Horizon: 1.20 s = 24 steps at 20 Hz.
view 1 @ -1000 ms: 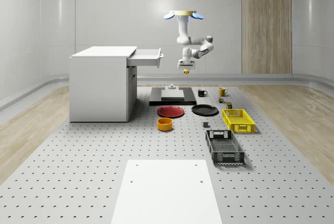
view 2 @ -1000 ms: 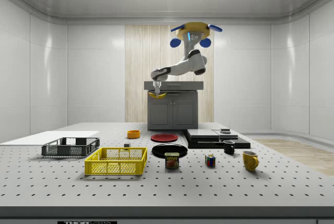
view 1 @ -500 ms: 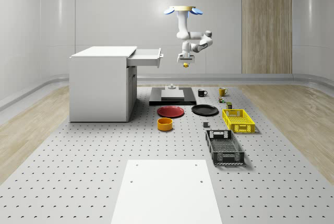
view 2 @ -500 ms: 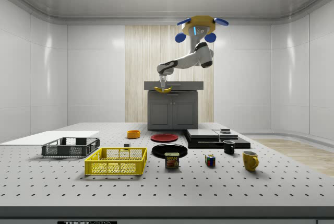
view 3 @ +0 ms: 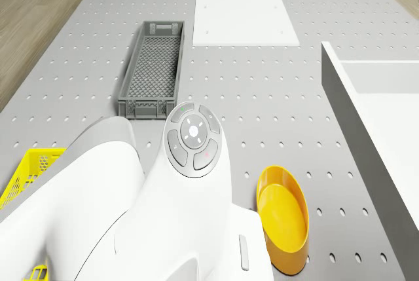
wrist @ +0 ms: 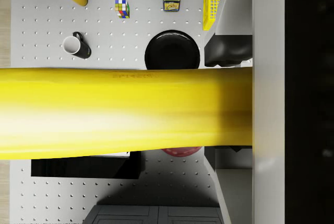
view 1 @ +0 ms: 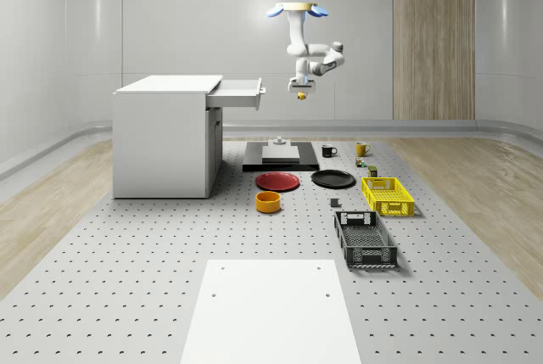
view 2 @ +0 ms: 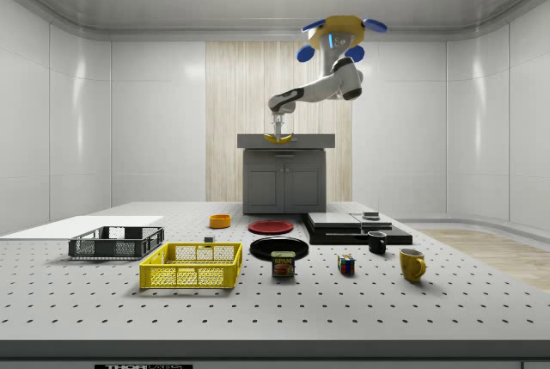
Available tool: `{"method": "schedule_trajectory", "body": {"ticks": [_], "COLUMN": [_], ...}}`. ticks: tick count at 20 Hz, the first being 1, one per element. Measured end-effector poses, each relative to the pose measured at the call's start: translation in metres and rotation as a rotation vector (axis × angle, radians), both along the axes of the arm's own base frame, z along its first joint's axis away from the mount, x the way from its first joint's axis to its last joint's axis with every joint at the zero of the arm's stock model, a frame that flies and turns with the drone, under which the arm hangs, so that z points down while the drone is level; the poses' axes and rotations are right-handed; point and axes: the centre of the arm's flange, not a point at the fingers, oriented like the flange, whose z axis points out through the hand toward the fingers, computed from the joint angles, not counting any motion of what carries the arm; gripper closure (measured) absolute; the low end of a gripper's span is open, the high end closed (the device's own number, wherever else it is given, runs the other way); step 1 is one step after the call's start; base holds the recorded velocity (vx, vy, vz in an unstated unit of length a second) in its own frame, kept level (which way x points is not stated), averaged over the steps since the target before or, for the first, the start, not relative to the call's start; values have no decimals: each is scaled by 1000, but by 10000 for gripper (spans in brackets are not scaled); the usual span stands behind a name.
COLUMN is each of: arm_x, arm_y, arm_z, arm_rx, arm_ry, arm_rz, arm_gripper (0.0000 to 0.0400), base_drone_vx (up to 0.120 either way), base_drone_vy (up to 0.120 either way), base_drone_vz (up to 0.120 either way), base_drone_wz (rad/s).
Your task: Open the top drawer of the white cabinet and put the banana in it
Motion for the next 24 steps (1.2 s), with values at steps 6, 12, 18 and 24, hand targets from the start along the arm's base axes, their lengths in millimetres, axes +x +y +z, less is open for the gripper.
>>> {"method": "schedule_trajectory", "body": {"ticks": [6, 12, 18, 24], "arm_x": [0, 0, 0, 0], "arm_y": [0, 0, 0, 0], "arm_z": [0, 0, 0, 0], "arm_rx": [0, 0, 0, 0], "arm_ry": [0, 0, 0, 0], "arm_rz": [0, 0, 0, 0], "arm_gripper": [207, 207, 207, 207], "base_drone_vx": [-120, -120, -120, -120], "base_drone_vy": [0, -120, -120, -120], "base_drone_vz": [120, 120, 120, 0], "base_drone_wz": [0, 0, 0, 0]}}
